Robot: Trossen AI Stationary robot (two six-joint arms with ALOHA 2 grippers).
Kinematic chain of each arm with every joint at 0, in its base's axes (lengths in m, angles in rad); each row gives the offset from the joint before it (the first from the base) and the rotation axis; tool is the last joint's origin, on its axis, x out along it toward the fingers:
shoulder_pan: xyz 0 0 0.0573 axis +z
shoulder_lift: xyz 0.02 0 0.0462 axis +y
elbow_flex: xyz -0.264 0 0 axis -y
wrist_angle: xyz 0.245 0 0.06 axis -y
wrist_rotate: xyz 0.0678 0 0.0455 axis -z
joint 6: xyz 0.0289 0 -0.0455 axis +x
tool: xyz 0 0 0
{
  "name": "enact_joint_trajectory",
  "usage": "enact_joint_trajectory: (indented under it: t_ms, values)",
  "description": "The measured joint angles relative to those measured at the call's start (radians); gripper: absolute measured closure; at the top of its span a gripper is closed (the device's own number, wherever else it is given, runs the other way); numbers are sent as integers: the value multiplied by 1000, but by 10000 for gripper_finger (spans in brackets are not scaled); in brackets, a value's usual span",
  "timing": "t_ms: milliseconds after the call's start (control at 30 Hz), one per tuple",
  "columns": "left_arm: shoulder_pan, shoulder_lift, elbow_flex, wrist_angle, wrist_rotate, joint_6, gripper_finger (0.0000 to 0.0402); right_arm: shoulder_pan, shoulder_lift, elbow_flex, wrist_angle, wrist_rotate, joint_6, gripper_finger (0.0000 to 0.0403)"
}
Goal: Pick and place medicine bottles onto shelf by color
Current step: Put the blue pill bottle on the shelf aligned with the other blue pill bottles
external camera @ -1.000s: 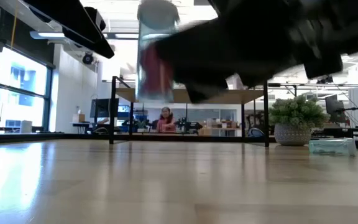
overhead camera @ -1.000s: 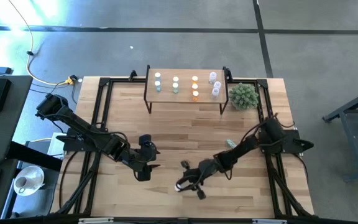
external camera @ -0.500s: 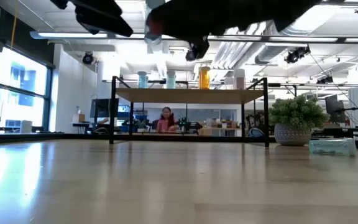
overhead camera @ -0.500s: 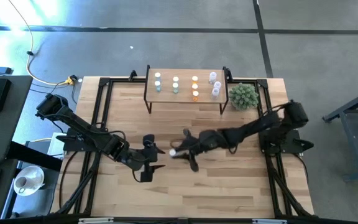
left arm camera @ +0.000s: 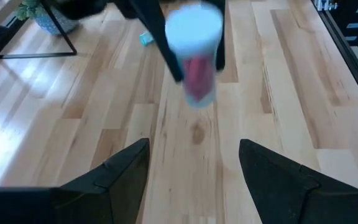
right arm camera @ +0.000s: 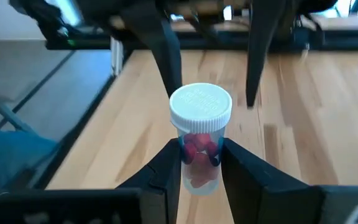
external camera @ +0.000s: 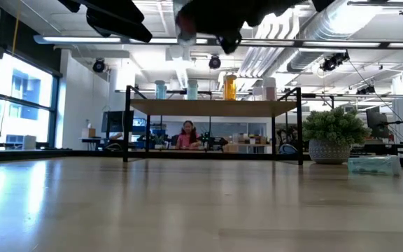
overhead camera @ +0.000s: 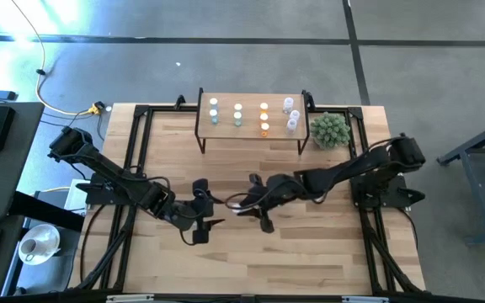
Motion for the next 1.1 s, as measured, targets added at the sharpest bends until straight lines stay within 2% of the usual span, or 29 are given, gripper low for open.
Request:
enact_joint_trajectory:
  t_ms: [233, 467, 833, 1100]
  values:
    - [0, 0, 0, 4, -2, 0, 163, -10, 75, 0, -21, -9, 12, 316]
    - [0, 0, 0, 9, -22, -12, 163, -60, 138, 0, 89, -119, -7, 316]
    - [12, 4, 0, 59, -37, -70, 163, -48, 137, 0, 167, -117, -22, 316]
    - [50, 59, -1, 139, -25, -23, 163, -43, 137, -1, 171, -110, -19, 316]
